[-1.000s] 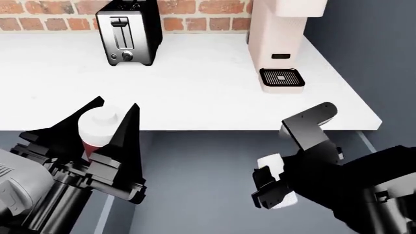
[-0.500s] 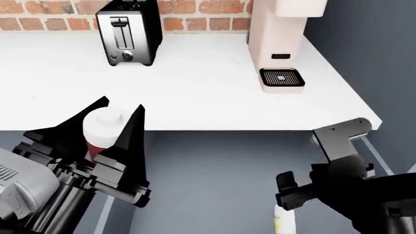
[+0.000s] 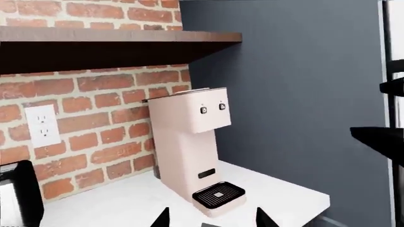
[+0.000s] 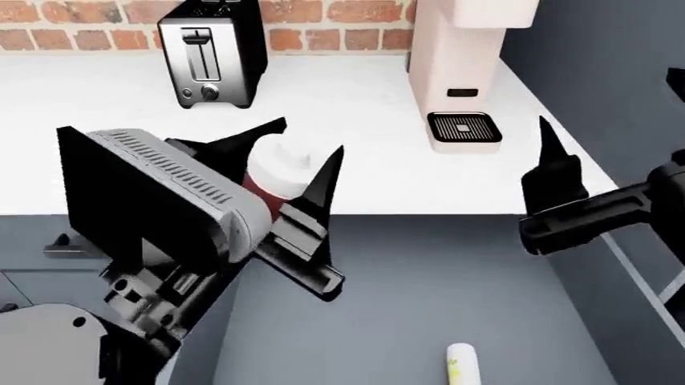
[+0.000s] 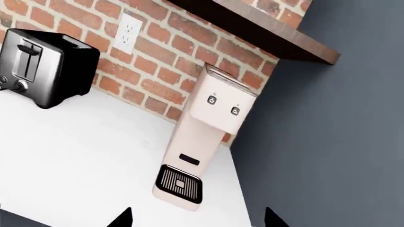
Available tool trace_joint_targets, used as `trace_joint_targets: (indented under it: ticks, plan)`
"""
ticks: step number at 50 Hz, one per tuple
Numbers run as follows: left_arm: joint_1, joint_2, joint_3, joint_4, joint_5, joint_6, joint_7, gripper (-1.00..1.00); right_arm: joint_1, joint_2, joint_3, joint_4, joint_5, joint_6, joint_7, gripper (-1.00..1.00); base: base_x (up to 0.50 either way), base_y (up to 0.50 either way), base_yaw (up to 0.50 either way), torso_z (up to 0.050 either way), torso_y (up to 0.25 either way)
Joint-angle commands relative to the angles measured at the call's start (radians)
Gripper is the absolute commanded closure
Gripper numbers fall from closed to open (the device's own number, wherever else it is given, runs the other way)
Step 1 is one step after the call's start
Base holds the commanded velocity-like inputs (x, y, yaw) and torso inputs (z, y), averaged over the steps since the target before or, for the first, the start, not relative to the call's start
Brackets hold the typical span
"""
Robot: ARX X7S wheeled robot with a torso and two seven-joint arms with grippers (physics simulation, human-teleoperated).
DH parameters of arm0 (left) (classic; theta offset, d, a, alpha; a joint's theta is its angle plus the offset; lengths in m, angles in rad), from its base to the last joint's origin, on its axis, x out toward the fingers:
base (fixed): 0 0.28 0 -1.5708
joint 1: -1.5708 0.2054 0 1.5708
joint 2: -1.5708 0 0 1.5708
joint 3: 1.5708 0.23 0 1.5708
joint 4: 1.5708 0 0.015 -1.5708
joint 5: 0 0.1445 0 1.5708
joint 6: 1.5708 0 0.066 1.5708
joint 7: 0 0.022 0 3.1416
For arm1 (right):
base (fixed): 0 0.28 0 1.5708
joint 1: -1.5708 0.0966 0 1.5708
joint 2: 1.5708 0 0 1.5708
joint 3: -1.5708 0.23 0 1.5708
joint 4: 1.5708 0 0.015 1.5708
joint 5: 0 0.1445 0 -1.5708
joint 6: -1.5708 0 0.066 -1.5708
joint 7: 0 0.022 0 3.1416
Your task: Pick and place the shaker into the drawer. Then close the cabinet.
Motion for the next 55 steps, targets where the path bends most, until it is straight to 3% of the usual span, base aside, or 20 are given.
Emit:
trace_joint_targets:
  ticks: [1,10,14,41,55]
  plan:
    - [-0.132,0.138,0.225,-0.102,0.076,-0.181,0.075,1.00,0.452,0.171,-0.254,-0.133,0.197,-0.177,0.084,-1.00,0.00,0.00,0.00,0.000,0.000]
    - [-0.036,0.147,0.423,-0.182,0.336,-0.178,0.225,1.00,0.760,0.234,-0.457,-0.191,0.297,-0.266,0.086,-1.00,0.00,0.00,0.00,0.000,0.000]
    - [-0.027,0.156,0.481,-0.244,0.407,-0.173,0.271,1.00,0.814,0.247,-0.522,-0.233,0.319,-0.320,0.086,-1.00,0.00,0.00,0.00,0.000,0.000]
    - [-0.029,0.250,0.659,-0.457,0.551,-0.190,0.385,1.00,0.828,0.291,-0.538,-0.305,0.378,-0.412,0.089,-1.00,0.00,0.00,0.00,0.000,0.000]
    - [0.011,0.248,0.702,-0.549,0.571,-0.180,0.415,1.00,0.828,0.292,-0.532,-0.305,0.399,-0.396,0.089,-1.00,0.00,0.00,0.00,0.000,0.001]
